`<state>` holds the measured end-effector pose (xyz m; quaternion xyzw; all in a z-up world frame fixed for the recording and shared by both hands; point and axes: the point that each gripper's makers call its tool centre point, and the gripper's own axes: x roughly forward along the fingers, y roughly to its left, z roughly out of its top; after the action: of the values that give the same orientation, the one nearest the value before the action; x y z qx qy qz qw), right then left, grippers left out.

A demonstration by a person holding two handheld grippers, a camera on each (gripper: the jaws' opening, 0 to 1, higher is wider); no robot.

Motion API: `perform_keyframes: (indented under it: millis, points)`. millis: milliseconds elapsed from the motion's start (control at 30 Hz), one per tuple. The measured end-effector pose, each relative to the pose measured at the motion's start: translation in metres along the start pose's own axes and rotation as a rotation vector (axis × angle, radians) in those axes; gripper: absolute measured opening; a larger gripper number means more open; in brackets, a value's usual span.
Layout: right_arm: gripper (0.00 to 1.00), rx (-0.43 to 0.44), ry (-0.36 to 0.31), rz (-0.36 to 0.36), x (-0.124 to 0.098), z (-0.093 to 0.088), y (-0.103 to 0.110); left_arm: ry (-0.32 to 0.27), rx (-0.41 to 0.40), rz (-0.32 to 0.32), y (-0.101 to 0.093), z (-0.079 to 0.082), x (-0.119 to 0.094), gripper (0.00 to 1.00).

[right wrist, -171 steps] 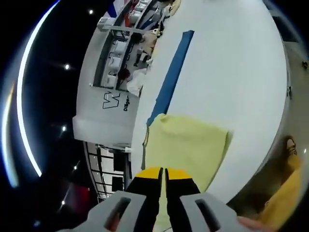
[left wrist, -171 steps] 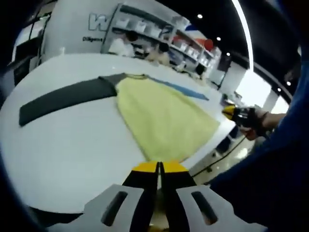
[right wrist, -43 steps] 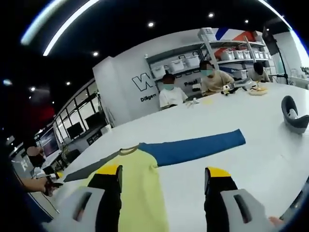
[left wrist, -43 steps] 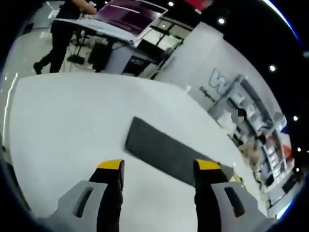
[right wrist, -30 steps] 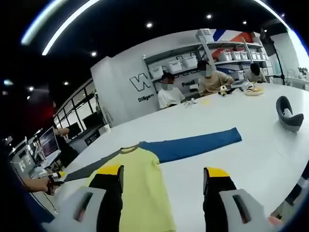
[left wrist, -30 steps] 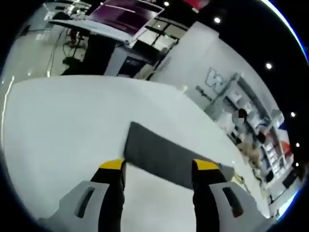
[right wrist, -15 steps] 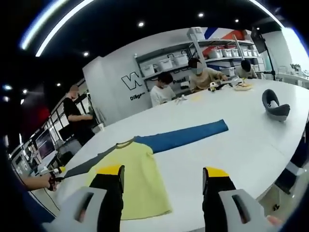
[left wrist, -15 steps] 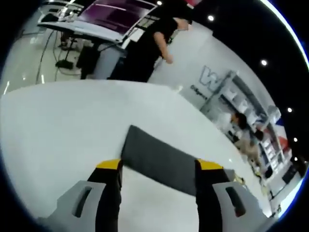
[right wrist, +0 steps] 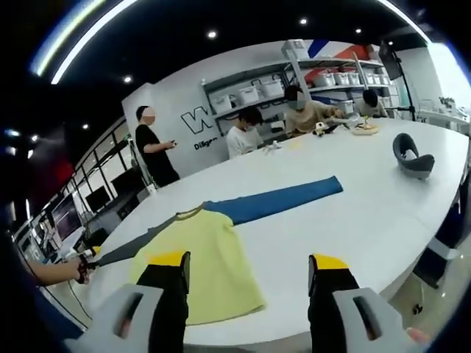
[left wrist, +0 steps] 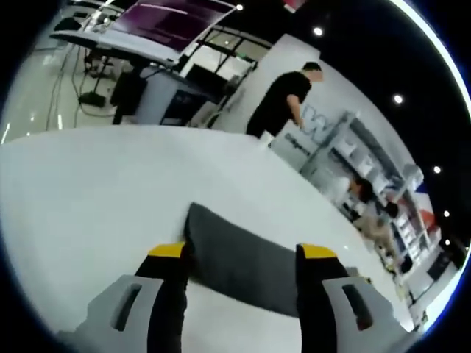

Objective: Fold the garment on the visible template until the final outline fits inside the template.

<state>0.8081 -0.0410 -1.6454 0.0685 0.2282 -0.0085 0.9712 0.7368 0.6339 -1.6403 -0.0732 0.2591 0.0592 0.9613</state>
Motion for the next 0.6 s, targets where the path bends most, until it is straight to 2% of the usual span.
perform_keyframes:
  millis: [33, 67, 133, 167, 200, 267, 367, 433, 500, 567, 600]
  points:
    - [0.63, 0.002, -0.010, 0.006, -0.003, 0.002, 0.002, -0.013, -0.030, -0.001, 0.002, 0.002, -0.003, 0.51]
    - [0.63, 0.003, -0.021, 0.012, -0.006, 0.004, 0.003, -0.056, -0.105, 0.005, 0.010, 0.003, -0.017, 0.47]
    - [0.63, 0.026, -0.068, 0.066, -0.028, 0.014, 0.017, -0.054, -0.121, 0.022, 0.015, -0.001, -0.031, 0.42]
    - [0.63, 0.026, -0.090, 0.093, -0.058, 0.019, 0.028, -0.068, -0.199, 0.072, 0.034, -0.009, -0.047, 0.38]
    - [0.63, 0.030, -0.106, 0.118, -0.072, 0.020, 0.037, -0.074, -0.240, 0.092, 0.046, -0.014, -0.054, 0.34]
    - [0.63, 0.050, -0.119, 0.146, -0.084, 0.020, 0.048, -0.057, -0.275, 0.120, 0.056, -0.026, -0.059, 0.26]
    - [0.63, 0.080, -0.133, 0.188, -0.115, 0.018, 0.064, -0.064, -0.343, 0.170, 0.085, -0.037, -0.066, 0.20]
    - [0.63, 0.086, -0.127, 0.196, -0.123, 0.015, 0.067, -0.082, -0.390, 0.174, 0.083, -0.036, -0.073, 0.16]
    - [0.63, 0.109, -0.128, 0.207, -0.138, 0.009, 0.075, -0.101, -0.509, 0.133, 0.081, -0.035, -0.074, 0.10]
    - [0.63, 0.129, -0.136, 0.209, -0.144, 0.006, 0.075, -0.108, -0.555, 0.106, 0.075, -0.033, -0.074, 0.02]
    - [0.63, 0.149, -0.142, 0.207, -0.153, 0.003, 0.083, -0.099, -0.567, 0.097, 0.074, -0.035, -0.072, 0.03]
